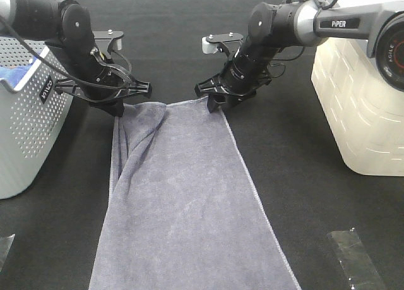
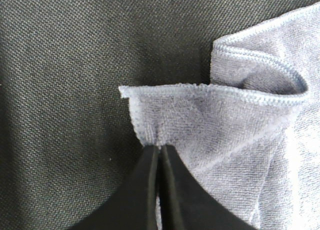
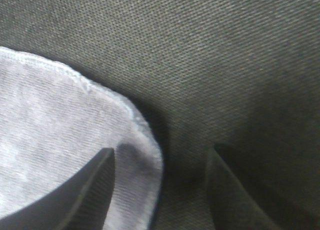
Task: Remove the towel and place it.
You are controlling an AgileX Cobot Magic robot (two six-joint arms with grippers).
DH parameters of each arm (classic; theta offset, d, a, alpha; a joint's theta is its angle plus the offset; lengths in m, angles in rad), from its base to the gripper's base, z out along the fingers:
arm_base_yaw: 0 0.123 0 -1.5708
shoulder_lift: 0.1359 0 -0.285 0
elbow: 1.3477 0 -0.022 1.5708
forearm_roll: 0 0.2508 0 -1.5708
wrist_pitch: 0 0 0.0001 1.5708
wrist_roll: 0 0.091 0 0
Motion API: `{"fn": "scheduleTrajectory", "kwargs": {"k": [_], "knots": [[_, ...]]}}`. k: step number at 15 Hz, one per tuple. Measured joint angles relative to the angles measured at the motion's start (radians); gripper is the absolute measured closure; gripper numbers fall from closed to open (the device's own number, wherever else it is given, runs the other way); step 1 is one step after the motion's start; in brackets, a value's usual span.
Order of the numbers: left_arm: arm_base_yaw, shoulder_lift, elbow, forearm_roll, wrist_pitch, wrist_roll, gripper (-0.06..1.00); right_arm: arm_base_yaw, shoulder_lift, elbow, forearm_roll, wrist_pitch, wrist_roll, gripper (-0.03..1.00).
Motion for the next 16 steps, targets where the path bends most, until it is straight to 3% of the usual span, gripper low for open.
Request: {"fn": "scheduleTrajectory", "kwargs": {"k": [6,10,14,16], "knots": [[0.0,0.0,0.0,0.0,-0.001,0.0,0.94,0.0,0.022,-0.009,0.019,-0.016,-0.039,0.54],[0.0,0.0,0.0,0.0,-0.001,0.0,0.94,0.0,0.022,-0.012,0.014,-0.015,-0.039,0.94],[0.0,0.0,0.0,0.0,0.0,0.0,0.94,0.0,-0.004,-0.009,0.009,0.006,-0.039,0.97],[0.0,0.0,0.0,0.0,0.0,0.0,0.94,0.0,-0.028,-0.009,-0.047,0.023,-0.007,0.97]]}}
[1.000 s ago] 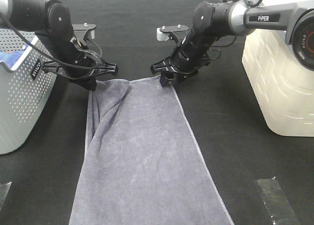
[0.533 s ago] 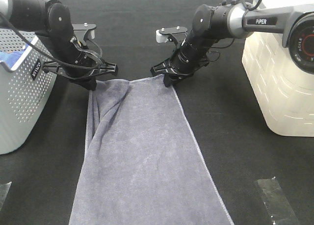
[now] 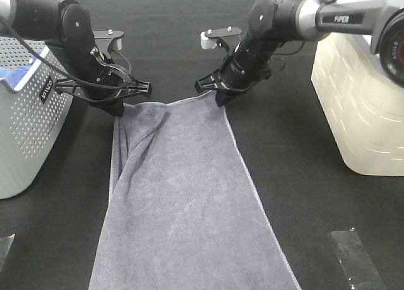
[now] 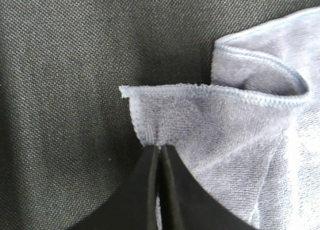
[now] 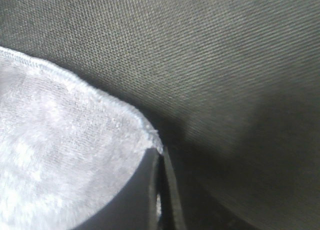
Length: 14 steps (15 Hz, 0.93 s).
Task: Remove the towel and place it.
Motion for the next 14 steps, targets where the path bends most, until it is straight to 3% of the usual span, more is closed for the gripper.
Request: {"fn": "scheduleTrajectory", "kwargs": {"k": [4,6,9,10,14], "knots": [[0.0,0.0,0.0,0.001,-0.032,0.0,0.94,-0.006,-0.078,0.0,-0.246,0.08,0.178,0.97],[0.0,0.0,0.0,0.015,-0.112,0.005,0.94,-0.043,-0.102,0.0,-0.291,0.099,0.24,0.97],[0.0,0.0,0.0,0.082,-0.32,0.013,0.94,-0.1,-0.134,-0.009,-0.316,0.084,0.262,0.97],[0.0,0.0,0.0,0.115,-0.462,0.015,0.94,-0.105,-0.135,-0.026,-0.325,0.055,0.263,0.97],[0.016,0.031,0.0,0.169,-0.751,0.015,0.94,-0.105,-0.135,-0.037,-0.417,-0.065,0.317,0.97]]}}
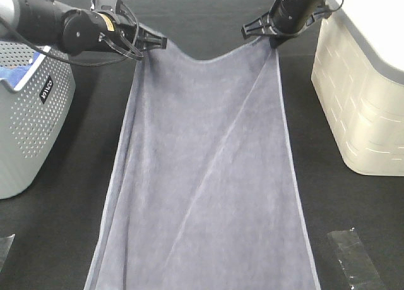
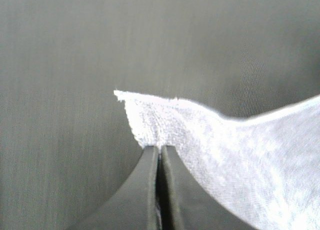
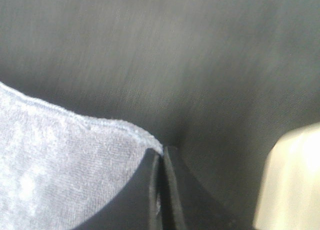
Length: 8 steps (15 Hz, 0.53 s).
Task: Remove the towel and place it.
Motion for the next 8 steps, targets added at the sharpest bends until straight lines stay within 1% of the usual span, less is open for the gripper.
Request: {"fn": "scheduleTrajectory", "kwargs": {"k": [4,6,8], "knots": [[0.071,0.056,0.0,0.007,-0.173,0.0,0.94,0.0,0.0,0.0,-0.144,-0.111,0.123,0.97],[0.077,0.079,0.0,0.009,-0.247,0.001,0.94,0.0,0.0,0.0,-0.194,-0.159,0.17,0.97],[0.077,0.09,0.0,0.014,-0.293,0.003,0.94,0.0,0.0,0.0,-0.233,-0.196,0.183,0.97]]}}
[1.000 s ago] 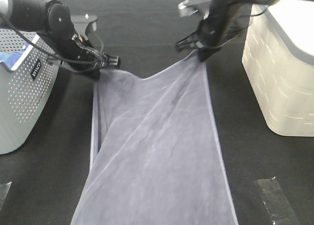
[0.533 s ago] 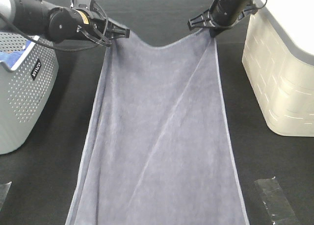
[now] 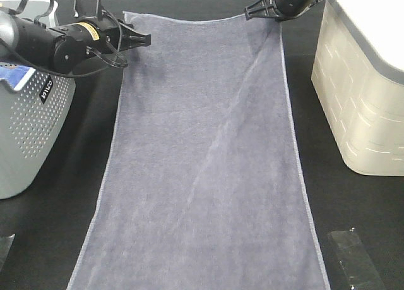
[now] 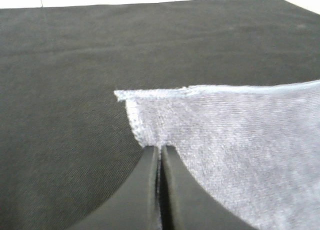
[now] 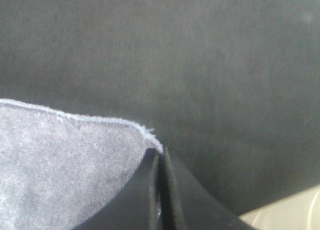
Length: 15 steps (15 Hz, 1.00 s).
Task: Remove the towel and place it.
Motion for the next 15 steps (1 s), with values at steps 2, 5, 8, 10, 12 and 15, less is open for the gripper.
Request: {"fn": "scheduleTrajectory", "kwargs": {"k": [2,5,8,10,12,15], "knots": [[-0.001,0.009,0.0,0.0,-0.059,0.026,0.94,0.0,0.002,0.0,-0.027,-0.048,0.005,0.97],[0.0,0.036,-0.023,0.0,-0.088,0.085,0.94,0.0,0.005,0.0,-0.045,-0.085,0.015,0.97],[0.0,0.107,-0.101,-0.002,-0.095,0.111,0.94,-0.019,0.036,0.0,-0.077,-0.135,0.041,0.97],[0.0,0.169,-0.181,-0.004,-0.095,0.113,0.94,-0.03,0.07,0.0,-0.086,-0.193,0.044,0.97],[0.0,0.22,-0.236,-0.018,-0.095,0.115,0.94,-0.03,0.105,0.0,-0.119,-0.234,0.045,0.97],[0.0,0.257,-0.253,-0.05,-0.091,0.115,0.94,-0.03,0.162,0.0,-0.147,-0.25,0.047,0.97]]}}
